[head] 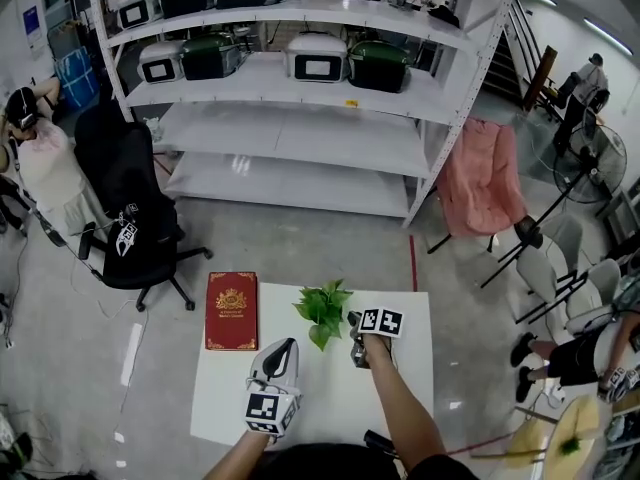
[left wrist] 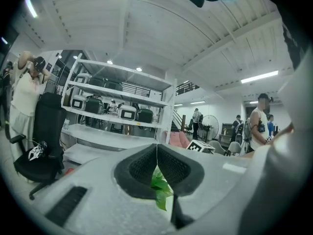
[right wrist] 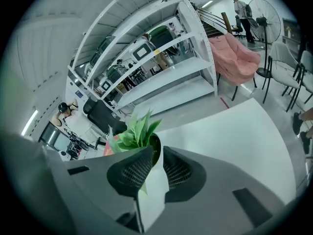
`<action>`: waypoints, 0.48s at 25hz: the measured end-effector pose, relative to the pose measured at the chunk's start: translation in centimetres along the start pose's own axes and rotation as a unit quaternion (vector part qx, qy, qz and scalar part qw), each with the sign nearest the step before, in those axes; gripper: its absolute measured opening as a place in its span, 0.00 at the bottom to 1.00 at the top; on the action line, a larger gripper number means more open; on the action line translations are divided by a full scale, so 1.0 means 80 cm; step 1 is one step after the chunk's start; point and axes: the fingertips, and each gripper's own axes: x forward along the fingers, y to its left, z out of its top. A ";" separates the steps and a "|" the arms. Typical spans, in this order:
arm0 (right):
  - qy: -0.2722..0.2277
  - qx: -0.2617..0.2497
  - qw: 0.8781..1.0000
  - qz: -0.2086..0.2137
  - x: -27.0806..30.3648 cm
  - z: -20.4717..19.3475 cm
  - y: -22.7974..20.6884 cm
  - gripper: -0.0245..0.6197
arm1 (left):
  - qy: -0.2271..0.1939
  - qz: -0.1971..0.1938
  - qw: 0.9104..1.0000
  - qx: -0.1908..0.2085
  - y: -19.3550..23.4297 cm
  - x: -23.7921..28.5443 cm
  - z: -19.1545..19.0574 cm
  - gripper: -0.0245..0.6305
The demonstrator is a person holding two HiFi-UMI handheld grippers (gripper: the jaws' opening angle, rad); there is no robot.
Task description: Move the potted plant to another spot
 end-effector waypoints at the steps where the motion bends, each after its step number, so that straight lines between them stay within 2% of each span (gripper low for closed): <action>1: -0.004 -0.004 1.000 0.003 -0.008 -0.002 0.002 0.12 | 0.000 0.001 1.000 0.004 -0.003 -0.005 0.000 0.07; 12: -0.056 -0.066 0.996 0.024 -0.102 -0.032 0.035 0.11 | -0.014 -0.008 1.000 0.024 -0.038 -0.053 0.013 0.07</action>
